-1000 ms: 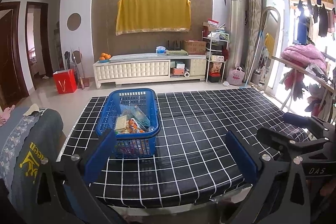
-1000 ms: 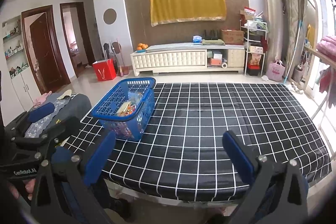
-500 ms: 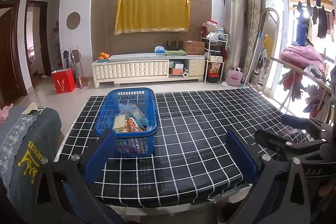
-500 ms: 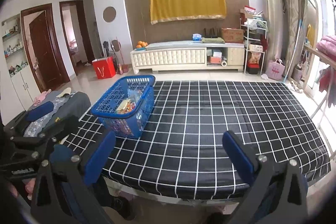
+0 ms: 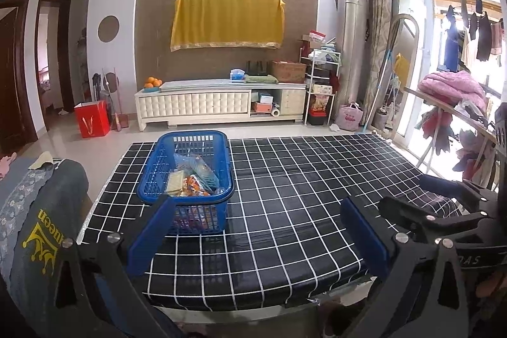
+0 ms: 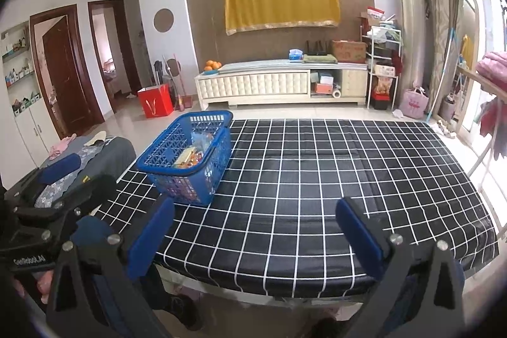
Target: Organize snacks
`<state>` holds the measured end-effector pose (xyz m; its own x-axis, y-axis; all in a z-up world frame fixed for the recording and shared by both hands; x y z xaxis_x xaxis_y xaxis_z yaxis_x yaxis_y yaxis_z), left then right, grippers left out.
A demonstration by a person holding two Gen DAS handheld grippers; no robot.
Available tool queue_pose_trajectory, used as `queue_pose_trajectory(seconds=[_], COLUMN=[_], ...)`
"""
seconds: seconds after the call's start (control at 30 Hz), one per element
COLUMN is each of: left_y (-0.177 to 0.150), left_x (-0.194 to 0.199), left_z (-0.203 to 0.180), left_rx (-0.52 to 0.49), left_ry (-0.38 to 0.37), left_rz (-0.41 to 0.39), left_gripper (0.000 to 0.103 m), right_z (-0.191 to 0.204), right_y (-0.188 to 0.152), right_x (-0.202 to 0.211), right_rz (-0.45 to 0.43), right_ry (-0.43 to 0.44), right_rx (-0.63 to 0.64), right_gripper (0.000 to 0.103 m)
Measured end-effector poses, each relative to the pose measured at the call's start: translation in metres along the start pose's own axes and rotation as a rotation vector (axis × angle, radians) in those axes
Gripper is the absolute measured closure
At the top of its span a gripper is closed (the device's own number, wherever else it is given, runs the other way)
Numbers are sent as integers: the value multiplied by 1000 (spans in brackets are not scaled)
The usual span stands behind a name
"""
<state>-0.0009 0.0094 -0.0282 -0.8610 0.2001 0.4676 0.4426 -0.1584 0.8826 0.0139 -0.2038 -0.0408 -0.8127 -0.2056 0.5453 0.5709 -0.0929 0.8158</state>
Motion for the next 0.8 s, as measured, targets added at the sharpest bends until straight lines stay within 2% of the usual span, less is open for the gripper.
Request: queue_pose_trajectory(seconds=[0.8], left_y=[-4], left_x=[5], left_z=[-1], left_rx=[1], left_ry=[15], left_rz=[7], left_gripper=[0], right_z=[4], right_y=[-5], right_x=[6], right_rz=[-1], right_ry=[21], right_rx=[-3], right_gripper=[0])
Point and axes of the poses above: each gripper's, at about its wrist camera, not at the fingertips, and x roughly against the way its jaws point, z to its left, y to its top, the point moved 3 cm from there along -x, roughly the way its jaws point, and after that the axes turned 7 degrees about -x, right-handed, at the moved point
